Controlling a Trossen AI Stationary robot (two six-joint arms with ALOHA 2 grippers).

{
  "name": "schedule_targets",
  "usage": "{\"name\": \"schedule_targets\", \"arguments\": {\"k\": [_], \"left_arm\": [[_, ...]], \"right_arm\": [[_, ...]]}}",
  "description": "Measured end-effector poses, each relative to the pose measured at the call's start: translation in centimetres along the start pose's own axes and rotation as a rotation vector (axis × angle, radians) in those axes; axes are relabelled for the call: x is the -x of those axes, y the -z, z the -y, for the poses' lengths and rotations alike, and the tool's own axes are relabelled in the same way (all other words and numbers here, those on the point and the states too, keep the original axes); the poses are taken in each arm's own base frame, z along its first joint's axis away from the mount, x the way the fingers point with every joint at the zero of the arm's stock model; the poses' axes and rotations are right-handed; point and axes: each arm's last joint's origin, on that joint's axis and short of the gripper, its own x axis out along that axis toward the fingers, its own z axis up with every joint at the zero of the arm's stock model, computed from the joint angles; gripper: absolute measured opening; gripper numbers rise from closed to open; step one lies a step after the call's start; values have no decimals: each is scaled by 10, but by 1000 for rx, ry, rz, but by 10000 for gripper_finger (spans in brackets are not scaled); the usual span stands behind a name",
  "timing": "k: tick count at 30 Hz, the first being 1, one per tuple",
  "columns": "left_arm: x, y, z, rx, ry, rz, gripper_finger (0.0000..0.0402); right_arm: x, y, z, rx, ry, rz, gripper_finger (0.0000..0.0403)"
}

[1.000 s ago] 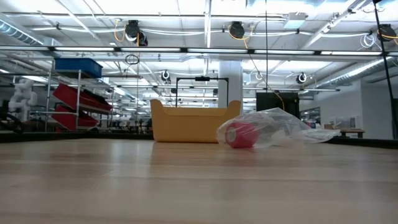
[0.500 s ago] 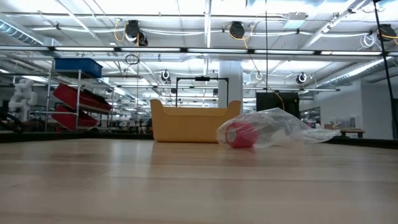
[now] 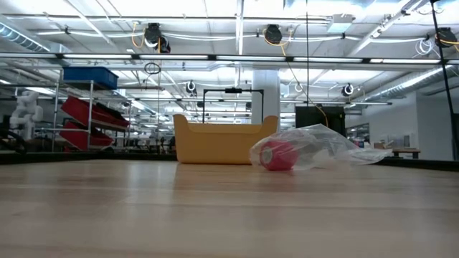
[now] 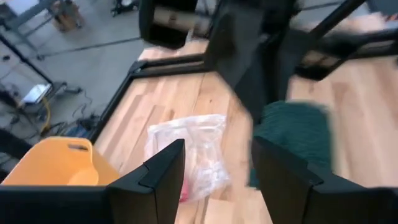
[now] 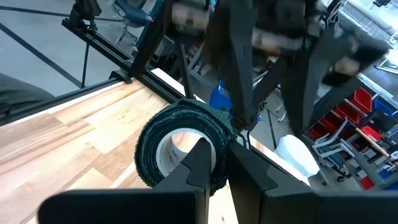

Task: Roll bandage
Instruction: Roll the green bandage

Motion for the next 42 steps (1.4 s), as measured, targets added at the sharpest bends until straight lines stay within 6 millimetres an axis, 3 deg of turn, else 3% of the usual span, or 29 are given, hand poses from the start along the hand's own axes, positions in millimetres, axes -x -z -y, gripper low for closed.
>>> {"name": "schedule_targets", "arguments": {"k": [6,15,30,42], "left_arm": [[13,-8,7,-23,30,37,191],[6,7,8,-9,27,-14,191],[0,8,0,-5,-23,-29,191],[-15,18,10,-13,-21,-70,191]], "right_arm": [[0,0,0,0,1,-1,34],[0,0,0,0,2,0,34],[0,0,0,1,1,1,34],[0,-1,0,2,1,13,34]]}}
